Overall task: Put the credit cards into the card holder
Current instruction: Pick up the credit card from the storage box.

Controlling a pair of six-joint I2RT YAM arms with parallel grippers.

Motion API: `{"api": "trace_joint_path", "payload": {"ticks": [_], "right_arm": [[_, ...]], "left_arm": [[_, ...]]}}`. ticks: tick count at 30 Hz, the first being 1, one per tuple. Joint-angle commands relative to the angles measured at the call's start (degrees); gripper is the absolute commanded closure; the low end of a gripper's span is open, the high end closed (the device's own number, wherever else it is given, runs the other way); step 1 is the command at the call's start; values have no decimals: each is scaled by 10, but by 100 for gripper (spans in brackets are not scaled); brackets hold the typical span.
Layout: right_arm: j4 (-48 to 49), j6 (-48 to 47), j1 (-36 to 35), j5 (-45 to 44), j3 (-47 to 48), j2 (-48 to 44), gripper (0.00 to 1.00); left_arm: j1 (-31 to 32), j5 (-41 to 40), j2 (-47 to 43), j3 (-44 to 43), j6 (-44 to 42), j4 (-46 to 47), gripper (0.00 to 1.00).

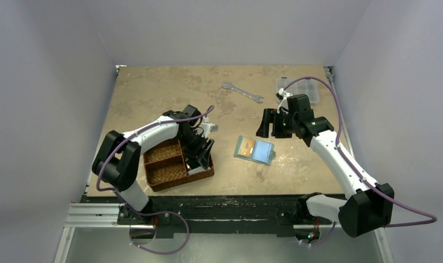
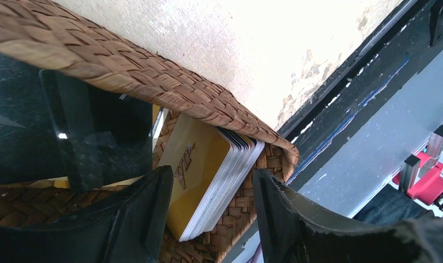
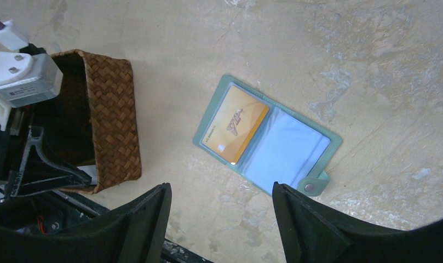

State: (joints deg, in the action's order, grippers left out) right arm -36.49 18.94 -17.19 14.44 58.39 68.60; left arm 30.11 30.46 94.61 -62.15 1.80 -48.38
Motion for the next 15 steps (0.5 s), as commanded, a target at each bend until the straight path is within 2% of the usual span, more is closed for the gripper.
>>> {"api": "trace_joint_path", "payload": {"ticks": [1, 10, 15], "right_arm": [[-4, -13, 2, -6, 25, -6, 25], [-5, -12, 2, -2, 19, -13, 25], [-3, -10, 2, 1, 16, -12, 25]], "left_arm": [[7, 20, 10, 5, -13, 19, 41], [14, 55, 7, 10, -9, 23, 42], [13, 76, -6, 17, -5, 22, 45]]}}
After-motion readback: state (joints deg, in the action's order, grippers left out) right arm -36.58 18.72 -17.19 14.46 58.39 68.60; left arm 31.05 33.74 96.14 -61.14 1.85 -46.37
